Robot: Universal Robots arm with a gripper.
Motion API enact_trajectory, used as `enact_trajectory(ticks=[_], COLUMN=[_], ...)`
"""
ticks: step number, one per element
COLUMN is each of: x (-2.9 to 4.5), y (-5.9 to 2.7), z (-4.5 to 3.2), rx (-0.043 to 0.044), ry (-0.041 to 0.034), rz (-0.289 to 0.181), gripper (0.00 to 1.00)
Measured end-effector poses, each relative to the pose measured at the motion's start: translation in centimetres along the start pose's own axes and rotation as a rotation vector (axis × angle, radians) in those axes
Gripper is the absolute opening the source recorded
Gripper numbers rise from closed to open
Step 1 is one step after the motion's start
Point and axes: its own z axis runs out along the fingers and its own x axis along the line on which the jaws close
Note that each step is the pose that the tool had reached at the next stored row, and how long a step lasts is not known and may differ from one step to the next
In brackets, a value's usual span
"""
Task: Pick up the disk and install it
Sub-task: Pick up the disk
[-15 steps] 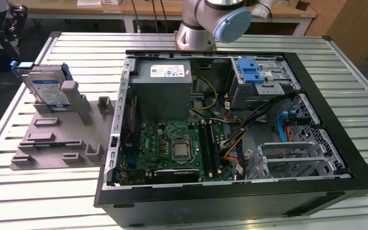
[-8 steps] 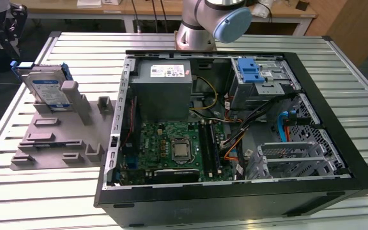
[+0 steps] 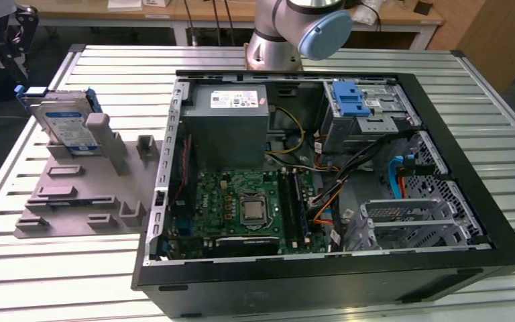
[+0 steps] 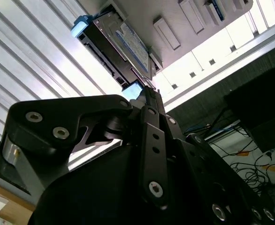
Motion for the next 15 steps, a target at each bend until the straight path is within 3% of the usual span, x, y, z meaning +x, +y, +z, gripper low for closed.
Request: enact_trajectory(ticks=[15], x=[0.0], y=[0.0], z=[0.0], rx=[-0.0011], ry=[0.0023], rz=[-0.051], gripper=[0.11])
